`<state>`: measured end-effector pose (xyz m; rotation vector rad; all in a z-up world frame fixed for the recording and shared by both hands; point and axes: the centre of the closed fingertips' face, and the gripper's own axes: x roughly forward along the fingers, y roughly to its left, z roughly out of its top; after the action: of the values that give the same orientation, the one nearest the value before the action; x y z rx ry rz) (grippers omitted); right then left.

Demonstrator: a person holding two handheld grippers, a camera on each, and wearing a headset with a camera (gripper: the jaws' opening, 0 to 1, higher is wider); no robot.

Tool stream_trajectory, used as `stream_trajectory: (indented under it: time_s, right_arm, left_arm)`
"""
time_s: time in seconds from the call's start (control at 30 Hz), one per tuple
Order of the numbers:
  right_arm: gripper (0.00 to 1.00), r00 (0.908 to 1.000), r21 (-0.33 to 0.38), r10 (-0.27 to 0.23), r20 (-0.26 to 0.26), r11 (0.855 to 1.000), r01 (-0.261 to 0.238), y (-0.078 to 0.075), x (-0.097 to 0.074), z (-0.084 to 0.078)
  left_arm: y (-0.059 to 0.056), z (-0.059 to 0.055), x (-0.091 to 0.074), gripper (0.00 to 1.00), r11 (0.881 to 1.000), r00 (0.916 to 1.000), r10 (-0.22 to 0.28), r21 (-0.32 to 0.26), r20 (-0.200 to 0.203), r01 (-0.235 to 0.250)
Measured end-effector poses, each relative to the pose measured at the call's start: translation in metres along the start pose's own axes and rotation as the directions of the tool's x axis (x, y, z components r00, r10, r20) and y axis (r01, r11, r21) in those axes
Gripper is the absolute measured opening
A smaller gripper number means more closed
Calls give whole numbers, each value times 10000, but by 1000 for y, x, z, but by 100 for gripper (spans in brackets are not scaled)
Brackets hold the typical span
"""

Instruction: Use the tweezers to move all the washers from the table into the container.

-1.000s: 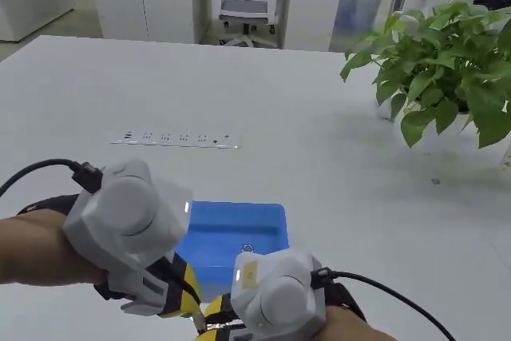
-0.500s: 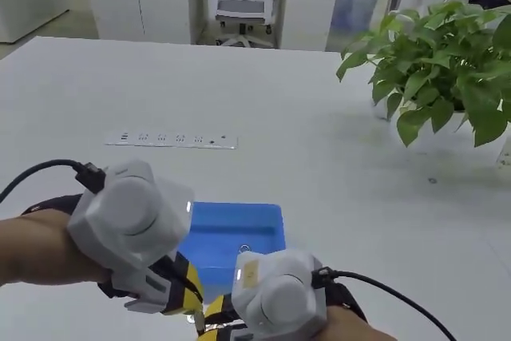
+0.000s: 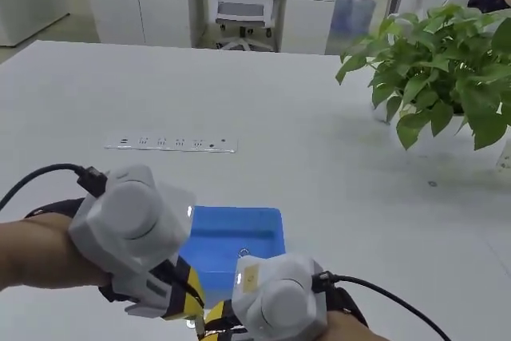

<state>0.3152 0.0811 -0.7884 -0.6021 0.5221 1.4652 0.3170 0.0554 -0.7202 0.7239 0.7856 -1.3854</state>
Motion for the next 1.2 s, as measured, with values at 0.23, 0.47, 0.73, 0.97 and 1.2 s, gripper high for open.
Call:
stream_trajectory:
  time_s: [0.23,0.47,0.73,0.97,1.2]
  right_arm:
    - [10,9999,101,63,92,9999,-64,0,-1,0]
    - [12,9998,93,103,159,9999,-104,-1,1,0]
    - [11,9997,54,214,128,9998,-214,0,3,0]
    - [10,9998,144,169,136,9998,-171,0,3,-1]
    - [10,9998,144,183,64,9997,-183,1,2,0]
  left_arm:
    - [-1,1,1,6,10000,10000,-69,70,33,69]
    - [1,1,0,6,9999,10000,-84,123,0,84]
    - [0,0,0,6,9998,9999,-104,158,10,104]
    - [-1,1,0,6,9998,10000,-97,180,0,97]
    - [-2,0,0,6,9998,9999,-81,205,-105,83]
